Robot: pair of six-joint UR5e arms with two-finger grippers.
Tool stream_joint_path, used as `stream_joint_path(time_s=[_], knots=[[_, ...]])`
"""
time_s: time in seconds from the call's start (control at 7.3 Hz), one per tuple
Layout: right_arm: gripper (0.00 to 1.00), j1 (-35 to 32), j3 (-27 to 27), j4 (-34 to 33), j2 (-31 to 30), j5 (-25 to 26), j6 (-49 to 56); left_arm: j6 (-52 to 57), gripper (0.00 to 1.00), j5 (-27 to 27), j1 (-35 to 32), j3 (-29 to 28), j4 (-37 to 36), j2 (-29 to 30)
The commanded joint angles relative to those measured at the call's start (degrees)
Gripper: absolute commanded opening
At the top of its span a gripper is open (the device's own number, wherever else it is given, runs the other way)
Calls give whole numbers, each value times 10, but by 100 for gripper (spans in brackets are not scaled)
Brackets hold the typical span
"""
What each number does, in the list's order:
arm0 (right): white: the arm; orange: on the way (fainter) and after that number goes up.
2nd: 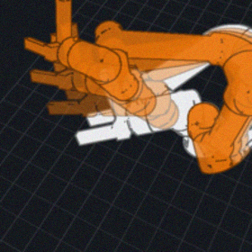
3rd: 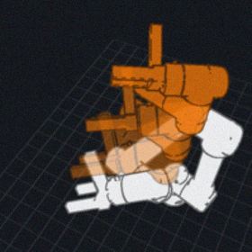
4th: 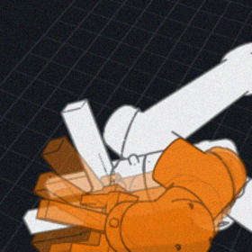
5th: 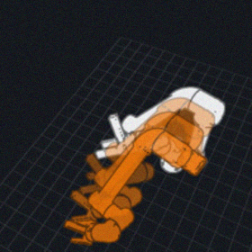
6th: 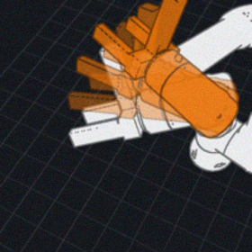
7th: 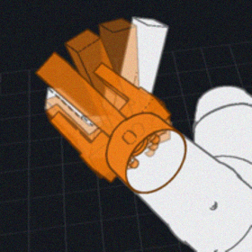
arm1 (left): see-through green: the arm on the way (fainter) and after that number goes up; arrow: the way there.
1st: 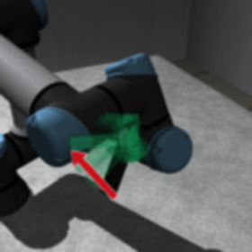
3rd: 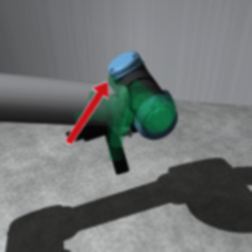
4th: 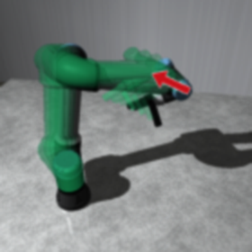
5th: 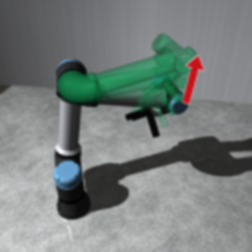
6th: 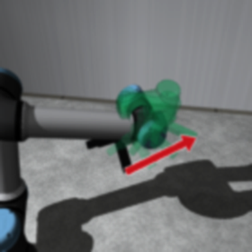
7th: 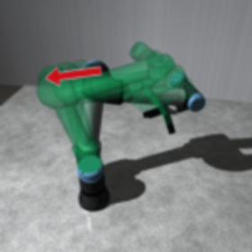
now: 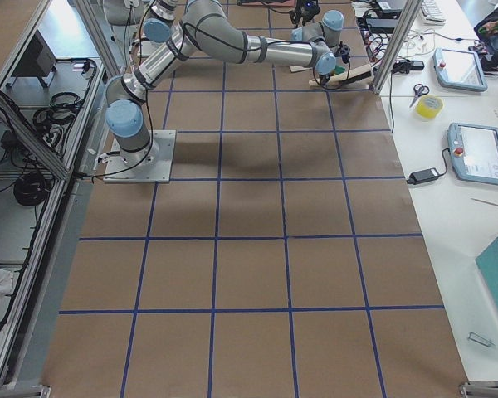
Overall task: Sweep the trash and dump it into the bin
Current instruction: 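Move the brush behind the potato and sponge with the right gripper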
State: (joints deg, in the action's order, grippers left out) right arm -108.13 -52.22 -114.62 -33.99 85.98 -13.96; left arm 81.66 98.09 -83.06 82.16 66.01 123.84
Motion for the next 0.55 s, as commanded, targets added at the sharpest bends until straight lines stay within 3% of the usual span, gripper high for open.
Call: stream_joint_path(time_s=[0.0, 0.41], knots=[[0, -15, 1, 2, 4, 0, -12, 0, 11, 0, 0, 0, 0, 0], [0, -60, 0, 22, -1, 9, -68, 1, 11, -1, 0, 0, 0, -1]])
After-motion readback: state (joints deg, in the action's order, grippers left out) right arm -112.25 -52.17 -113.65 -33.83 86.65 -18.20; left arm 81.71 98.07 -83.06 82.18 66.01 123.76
